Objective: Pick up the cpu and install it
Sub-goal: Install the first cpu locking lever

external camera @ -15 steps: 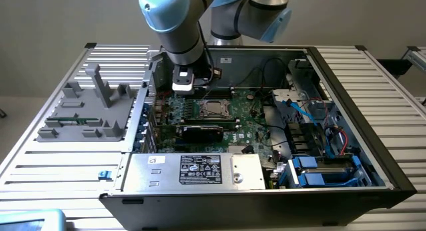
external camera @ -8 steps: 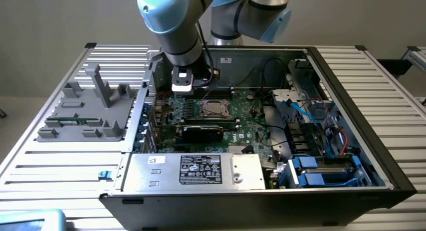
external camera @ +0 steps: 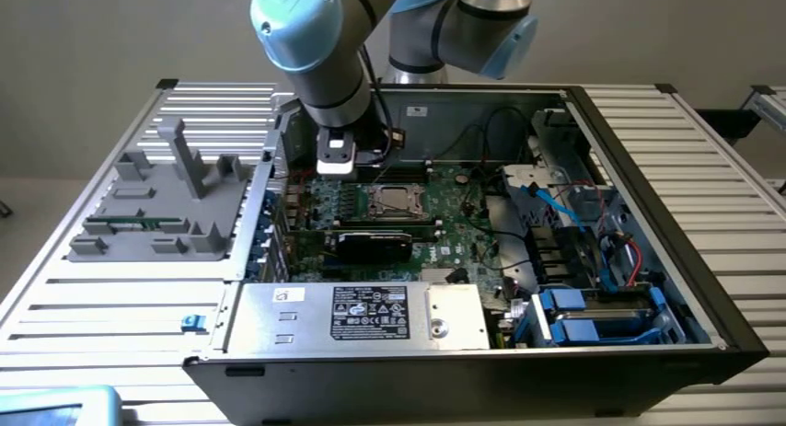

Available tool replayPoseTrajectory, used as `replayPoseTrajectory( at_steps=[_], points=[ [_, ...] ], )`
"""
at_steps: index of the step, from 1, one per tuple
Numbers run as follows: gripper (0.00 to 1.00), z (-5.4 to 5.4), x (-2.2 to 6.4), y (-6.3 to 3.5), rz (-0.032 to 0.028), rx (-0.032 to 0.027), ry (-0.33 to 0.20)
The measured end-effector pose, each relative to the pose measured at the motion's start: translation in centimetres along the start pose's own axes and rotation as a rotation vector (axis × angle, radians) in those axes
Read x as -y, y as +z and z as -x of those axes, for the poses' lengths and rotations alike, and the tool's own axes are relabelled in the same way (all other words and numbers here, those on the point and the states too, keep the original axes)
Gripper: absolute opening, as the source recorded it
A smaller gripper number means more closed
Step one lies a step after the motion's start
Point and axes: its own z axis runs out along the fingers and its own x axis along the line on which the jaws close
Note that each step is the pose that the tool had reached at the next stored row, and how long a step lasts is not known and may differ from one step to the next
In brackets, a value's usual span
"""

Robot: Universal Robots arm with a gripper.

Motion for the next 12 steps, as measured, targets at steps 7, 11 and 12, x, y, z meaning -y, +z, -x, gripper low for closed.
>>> replayPoseTrajectory(
  at_steps=[7, 11, 12],
  points=[
    [0.11, 0.07, -0.24, 0.49, -0.0021, -0.0018, 0.001],
    [0.11, 0.10, -0.34, 0.64, -0.0015, -0.0037, 0.005],
    [0.11, 0.10, -0.35, 0.65, -0.0013, -0.0039, 0.006]
  ],
)
